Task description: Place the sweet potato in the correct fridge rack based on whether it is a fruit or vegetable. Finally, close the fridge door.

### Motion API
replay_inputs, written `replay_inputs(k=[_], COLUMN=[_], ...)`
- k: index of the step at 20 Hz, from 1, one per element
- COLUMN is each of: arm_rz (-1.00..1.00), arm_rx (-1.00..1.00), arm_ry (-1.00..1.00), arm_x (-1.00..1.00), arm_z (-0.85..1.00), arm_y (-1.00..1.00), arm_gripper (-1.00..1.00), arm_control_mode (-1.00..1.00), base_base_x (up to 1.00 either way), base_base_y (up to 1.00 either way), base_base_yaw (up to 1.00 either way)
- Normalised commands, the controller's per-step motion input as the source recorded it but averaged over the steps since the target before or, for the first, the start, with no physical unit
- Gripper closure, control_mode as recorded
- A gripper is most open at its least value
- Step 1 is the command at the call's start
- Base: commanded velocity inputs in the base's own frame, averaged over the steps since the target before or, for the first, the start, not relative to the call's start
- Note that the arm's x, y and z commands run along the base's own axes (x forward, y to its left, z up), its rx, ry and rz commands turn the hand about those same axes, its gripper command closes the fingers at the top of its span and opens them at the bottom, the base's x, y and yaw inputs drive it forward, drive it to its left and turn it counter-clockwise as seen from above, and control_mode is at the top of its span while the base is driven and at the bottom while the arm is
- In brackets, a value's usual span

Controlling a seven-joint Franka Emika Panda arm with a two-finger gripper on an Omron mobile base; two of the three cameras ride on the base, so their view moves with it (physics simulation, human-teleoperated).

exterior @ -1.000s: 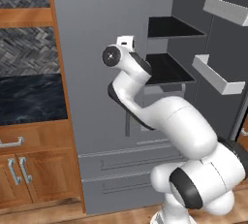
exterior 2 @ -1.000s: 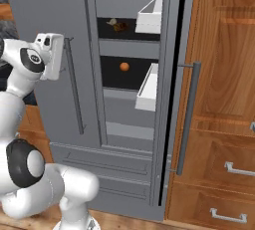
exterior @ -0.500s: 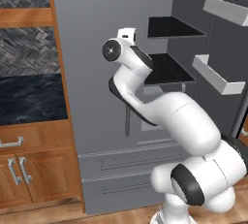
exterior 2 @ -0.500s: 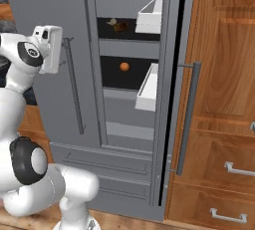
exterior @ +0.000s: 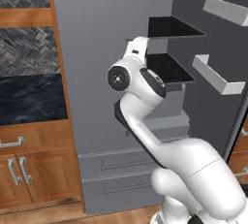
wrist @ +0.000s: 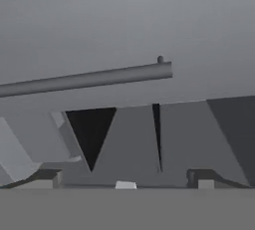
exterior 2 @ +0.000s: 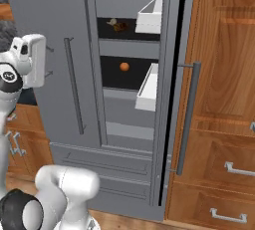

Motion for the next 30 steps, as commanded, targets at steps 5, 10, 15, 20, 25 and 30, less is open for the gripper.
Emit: replay_inputs(k=[5,10,15,20,25,30], arm_rz=[0.00,-0.03,0.00,0.00,0.00,0.09], arm_rx=[0.35,0.45,0.37,0.42,0.45,0.43], arm_ry=[-0.04,0.00,-0.01,-0.05,-0.09,-0.14], arm_x=[-1.00,-1.00,-1.00,-0.94,-0.64,0.01], arm_z=[0.00,0.00,-0.16,-0.05,-0.07,-0.40], arm_y=[-0.91,-1.00,-1.00,-1.00,-1.00,-1.00], arm_gripper=[-1.00,-1.00,-1.00,-1.00,-1.00,-1.00], arm_control_mode=[-1.00,-1.00,-1.00,-1.00,-1.00,-1.00], base_base_x=[0.00,0.00,0.00,0.00,0.00,0.00], base_base_y=[0.00,0.00,0.00,0.00,0.00,0.00], base_base_yaw=[0.00,0.00,0.00,0.00,0.00,0.00])
